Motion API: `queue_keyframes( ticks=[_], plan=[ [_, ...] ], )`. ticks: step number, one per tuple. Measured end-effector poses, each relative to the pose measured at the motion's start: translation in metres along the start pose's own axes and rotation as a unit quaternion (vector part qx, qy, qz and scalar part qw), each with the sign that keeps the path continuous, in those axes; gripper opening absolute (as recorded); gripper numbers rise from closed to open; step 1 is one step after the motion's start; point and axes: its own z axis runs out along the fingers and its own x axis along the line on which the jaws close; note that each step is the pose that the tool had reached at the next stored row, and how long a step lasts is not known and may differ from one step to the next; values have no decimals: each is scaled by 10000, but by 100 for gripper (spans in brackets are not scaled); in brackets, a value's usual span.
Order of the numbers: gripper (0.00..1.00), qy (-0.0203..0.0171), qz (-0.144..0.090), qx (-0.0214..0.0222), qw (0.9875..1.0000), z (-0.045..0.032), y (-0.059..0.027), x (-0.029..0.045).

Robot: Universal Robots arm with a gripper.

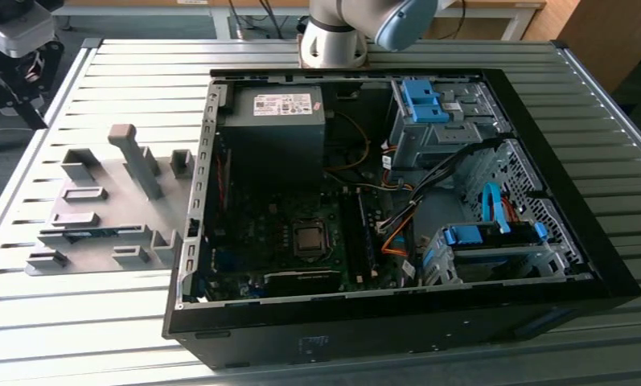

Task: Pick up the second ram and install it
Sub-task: 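Pick up the second ram and move it above second insertion slot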

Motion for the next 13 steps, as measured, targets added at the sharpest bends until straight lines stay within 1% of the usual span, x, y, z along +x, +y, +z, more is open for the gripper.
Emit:
queue_keyframes(
  ticks=[2, 3, 4, 5, 7, 10, 11, 13],
  plan=[
    [11, -79, -13, 23, 10000, 6, 5, 9],
    [11, -107, -27, 23, 9999, 8, 5, 10],
    [11, -122, -54, 11, 9999, 13, 6, 10],
    [11, -126, -103, 6, 9999, 17, 7, 11],
    [11, -122, -260, 6, 9996, 26, 7, 11],
    [11, -116, -533, 9, 9985, 41, 6, 11],
    [11, -113, -587, 10, 9982, 41, 7, 12],
    [11, -113, -592, 11, 9982, 41, 6, 12]
  ],
)
